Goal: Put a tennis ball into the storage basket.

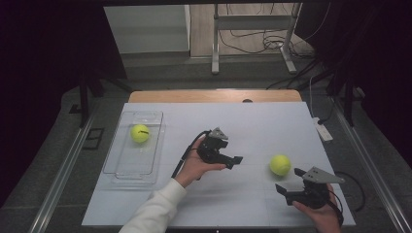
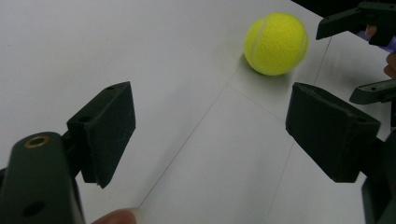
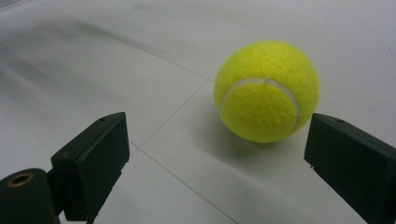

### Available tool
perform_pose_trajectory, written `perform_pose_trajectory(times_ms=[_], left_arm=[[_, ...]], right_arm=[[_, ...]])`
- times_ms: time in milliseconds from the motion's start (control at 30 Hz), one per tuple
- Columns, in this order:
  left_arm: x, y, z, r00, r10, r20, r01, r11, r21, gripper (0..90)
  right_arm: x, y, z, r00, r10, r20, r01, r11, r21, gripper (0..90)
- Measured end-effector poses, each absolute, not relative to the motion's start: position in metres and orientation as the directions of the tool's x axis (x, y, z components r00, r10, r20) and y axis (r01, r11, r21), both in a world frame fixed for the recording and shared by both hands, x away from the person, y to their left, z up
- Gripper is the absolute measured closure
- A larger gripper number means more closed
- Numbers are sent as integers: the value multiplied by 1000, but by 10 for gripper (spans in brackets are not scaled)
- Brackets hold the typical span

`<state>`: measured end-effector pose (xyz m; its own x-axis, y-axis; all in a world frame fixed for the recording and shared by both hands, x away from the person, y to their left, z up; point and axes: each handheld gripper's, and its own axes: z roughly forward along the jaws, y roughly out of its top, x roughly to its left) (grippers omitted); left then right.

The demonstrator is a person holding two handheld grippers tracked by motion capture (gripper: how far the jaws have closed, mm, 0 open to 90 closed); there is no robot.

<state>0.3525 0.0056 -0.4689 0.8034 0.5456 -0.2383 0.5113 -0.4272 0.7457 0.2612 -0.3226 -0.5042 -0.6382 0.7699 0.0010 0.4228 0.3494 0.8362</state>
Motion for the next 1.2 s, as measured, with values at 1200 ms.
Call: perform_pose_trajectory(times_ms=[1200], left_arm=[[360, -49, -479, 847, 469, -250, 489, -505, 711, 169]], right_arm=[[262, -324, -507, -633, 774, 1, 439, 358, 824, 68]])
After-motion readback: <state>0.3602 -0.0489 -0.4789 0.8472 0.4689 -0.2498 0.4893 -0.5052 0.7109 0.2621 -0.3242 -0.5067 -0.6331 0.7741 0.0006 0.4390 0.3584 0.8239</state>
